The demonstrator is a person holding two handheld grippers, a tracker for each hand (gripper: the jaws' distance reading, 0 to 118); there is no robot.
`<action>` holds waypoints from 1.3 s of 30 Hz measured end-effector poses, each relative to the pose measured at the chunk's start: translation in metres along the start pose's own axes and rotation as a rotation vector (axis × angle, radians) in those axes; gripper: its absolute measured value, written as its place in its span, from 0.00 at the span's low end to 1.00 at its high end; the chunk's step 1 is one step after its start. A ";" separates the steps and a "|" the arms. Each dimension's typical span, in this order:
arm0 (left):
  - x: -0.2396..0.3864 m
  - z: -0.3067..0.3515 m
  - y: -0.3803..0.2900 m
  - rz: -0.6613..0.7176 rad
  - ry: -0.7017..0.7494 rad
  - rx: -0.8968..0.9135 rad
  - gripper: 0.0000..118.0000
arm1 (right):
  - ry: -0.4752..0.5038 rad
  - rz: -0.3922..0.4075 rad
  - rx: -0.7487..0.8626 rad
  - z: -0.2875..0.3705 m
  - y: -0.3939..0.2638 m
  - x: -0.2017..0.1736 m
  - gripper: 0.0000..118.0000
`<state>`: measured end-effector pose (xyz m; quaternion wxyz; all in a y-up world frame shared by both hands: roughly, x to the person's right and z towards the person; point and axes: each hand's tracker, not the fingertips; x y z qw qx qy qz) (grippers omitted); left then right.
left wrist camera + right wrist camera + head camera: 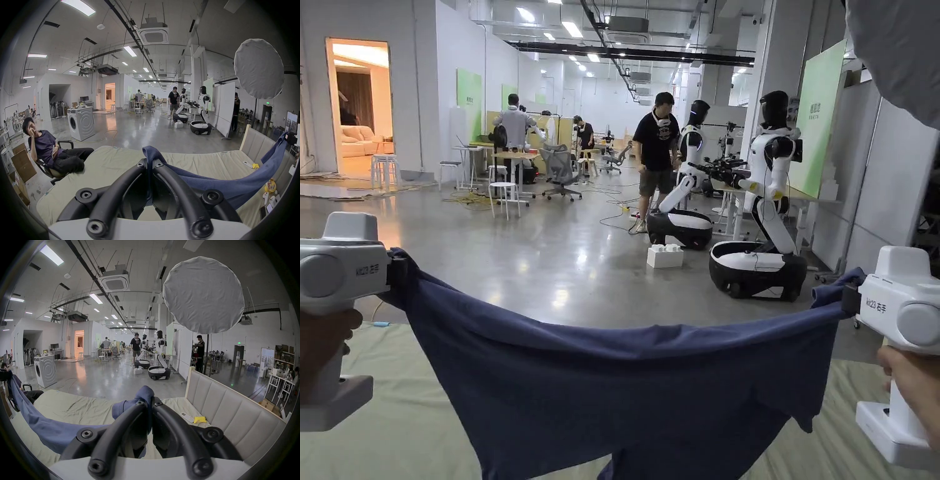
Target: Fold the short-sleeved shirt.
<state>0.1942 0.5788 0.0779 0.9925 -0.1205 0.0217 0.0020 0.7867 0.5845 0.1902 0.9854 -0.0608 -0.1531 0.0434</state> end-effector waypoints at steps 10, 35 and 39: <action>-0.006 -0.009 -0.062 -0.002 -0.014 -0.051 0.04 | 0.014 -0.006 -0.113 -0.023 -0.062 0.016 0.03; -0.058 0.100 -0.390 0.039 0.011 -0.620 0.04 | 0.022 0.160 -0.594 0.139 -0.369 0.012 0.03; -0.059 0.100 -0.398 0.054 0.023 -0.666 0.04 | 0.023 0.169 -0.621 0.141 -0.390 0.012 0.04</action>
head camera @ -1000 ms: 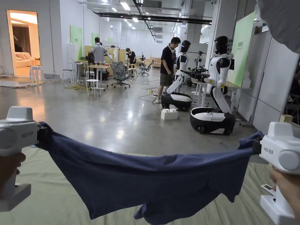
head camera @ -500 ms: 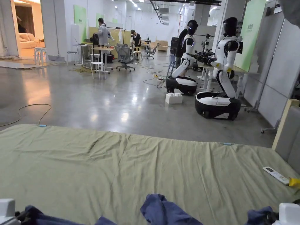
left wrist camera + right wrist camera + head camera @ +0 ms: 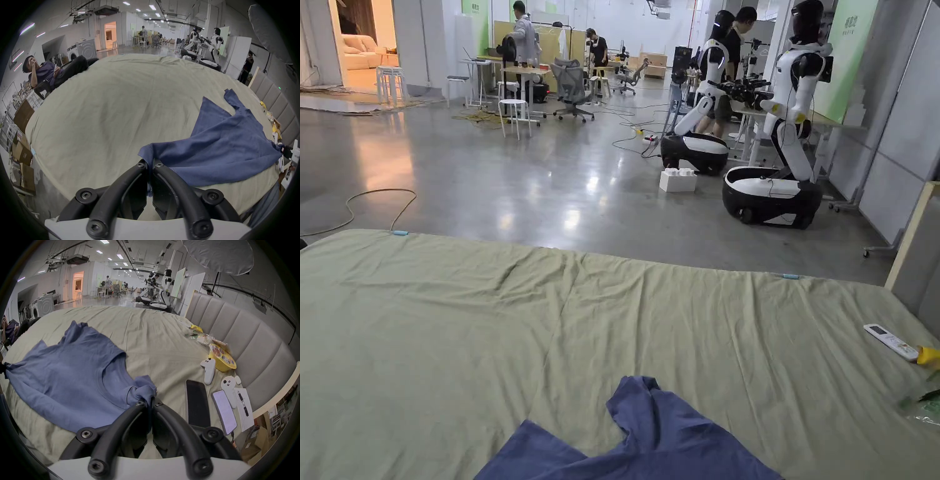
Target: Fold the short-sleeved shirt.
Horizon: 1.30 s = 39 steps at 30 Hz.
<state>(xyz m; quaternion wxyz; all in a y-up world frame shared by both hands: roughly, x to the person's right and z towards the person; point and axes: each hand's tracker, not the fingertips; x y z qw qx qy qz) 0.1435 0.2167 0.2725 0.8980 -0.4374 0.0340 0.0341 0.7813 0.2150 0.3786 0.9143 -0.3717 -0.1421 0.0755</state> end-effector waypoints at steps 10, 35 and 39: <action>0.022 0.044 0.032 -0.035 0.003 0.212 0.58 | 0.039 -0.049 0.242 0.055 0.048 -0.023 0.69; 0.165 0.135 0.060 -0.167 -0.060 0.762 0.03 | 0.031 -0.101 0.732 0.129 0.133 -0.119 0.01; 0.146 0.128 0.061 -0.141 -0.052 0.752 0.03 | 0.042 -0.109 0.733 0.126 0.131 -0.117 0.01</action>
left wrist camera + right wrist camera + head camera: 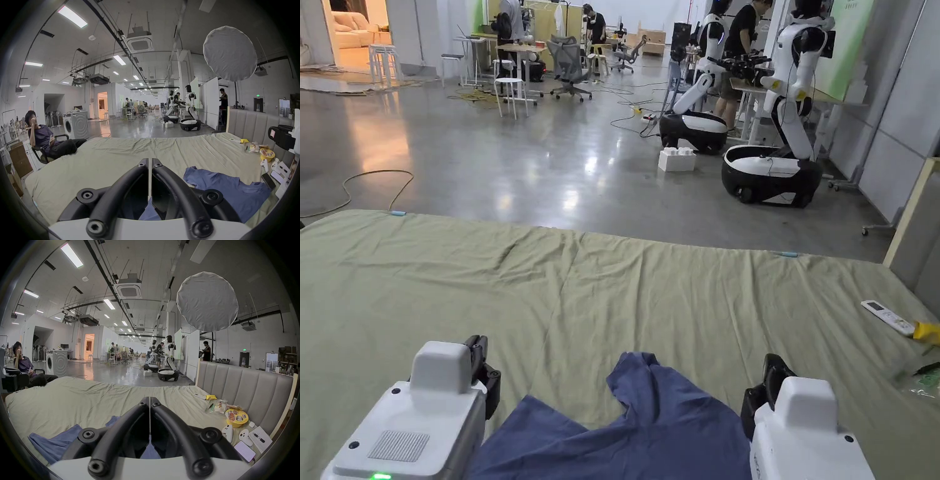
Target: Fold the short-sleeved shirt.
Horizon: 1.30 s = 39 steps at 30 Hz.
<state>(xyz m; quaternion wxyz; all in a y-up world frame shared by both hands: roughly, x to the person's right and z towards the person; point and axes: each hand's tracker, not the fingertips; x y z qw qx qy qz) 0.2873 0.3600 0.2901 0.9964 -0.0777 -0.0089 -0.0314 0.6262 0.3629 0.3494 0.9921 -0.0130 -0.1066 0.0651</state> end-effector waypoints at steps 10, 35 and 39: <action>-0.101 -0.034 -0.032 0.068 0.084 -0.292 0.03 | 0.027 0.010 -0.070 -0.012 -0.017 -0.002 0.01; -0.130 -0.093 -0.183 0.226 0.174 -0.851 0.49 | 0.106 0.061 -0.238 -0.043 -0.062 -0.028 0.01; -0.116 -0.095 -0.180 0.162 0.141 -0.813 0.09 | 0.118 0.065 -0.272 -0.058 -0.070 -0.028 0.01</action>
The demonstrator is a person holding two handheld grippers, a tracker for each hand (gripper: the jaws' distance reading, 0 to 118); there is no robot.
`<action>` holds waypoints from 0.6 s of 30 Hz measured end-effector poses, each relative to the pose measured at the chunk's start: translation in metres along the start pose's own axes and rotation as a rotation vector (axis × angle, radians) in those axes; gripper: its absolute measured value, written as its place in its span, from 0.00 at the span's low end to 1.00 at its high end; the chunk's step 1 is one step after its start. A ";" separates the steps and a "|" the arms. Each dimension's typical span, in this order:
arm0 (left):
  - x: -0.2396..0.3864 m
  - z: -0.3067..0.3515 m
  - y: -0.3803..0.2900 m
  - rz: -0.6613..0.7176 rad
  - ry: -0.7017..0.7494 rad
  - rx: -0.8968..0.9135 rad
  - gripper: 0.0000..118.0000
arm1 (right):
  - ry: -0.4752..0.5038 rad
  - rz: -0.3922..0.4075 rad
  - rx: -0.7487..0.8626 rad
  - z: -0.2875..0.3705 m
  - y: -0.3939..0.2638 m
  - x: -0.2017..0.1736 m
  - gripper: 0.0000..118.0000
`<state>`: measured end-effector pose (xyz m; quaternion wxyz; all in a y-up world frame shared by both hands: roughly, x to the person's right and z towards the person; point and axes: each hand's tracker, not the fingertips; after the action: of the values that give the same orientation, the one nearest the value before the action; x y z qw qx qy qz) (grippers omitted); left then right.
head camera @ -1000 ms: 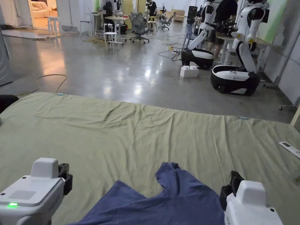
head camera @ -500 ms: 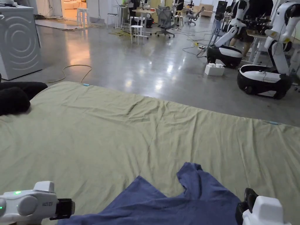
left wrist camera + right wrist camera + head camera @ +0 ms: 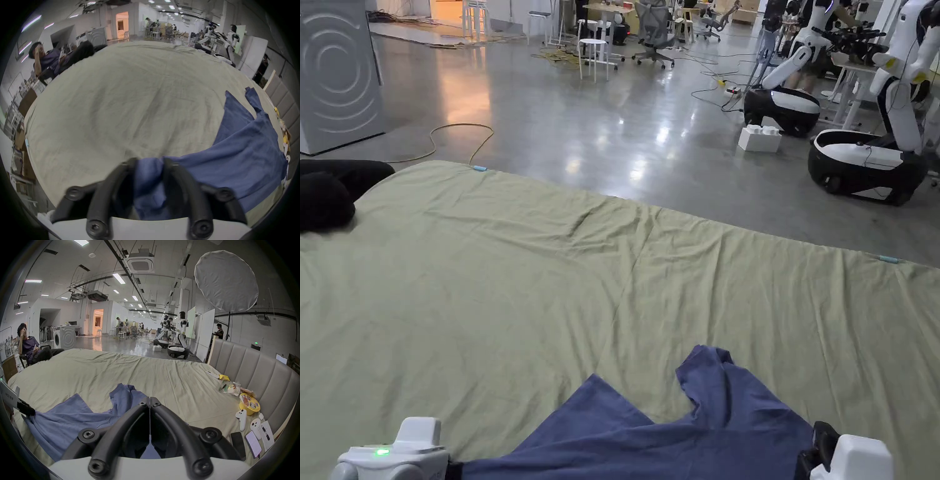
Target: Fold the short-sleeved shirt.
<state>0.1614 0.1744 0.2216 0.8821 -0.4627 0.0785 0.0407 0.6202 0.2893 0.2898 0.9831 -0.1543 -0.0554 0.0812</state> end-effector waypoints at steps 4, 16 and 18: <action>0.003 0.000 -0.003 0.011 -0.016 -0.002 0.06 | 0.023 -0.012 -0.066 -0.034 0.001 0.011 0.01; -0.008 0.011 -0.011 0.066 -0.050 0.040 0.06 | 0.164 0.057 -0.535 -0.235 -0.015 0.052 0.60; -0.005 0.018 -0.010 0.067 -0.053 0.031 0.06 | 0.186 -0.007 -0.615 -0.261 -0.025 0.056 0.73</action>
<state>0.1596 0.1830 0.2408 0.8892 -0.4447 0.0711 0.0811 0.7137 0.1994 0.0556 0.8916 -0.4506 0.0122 0.0430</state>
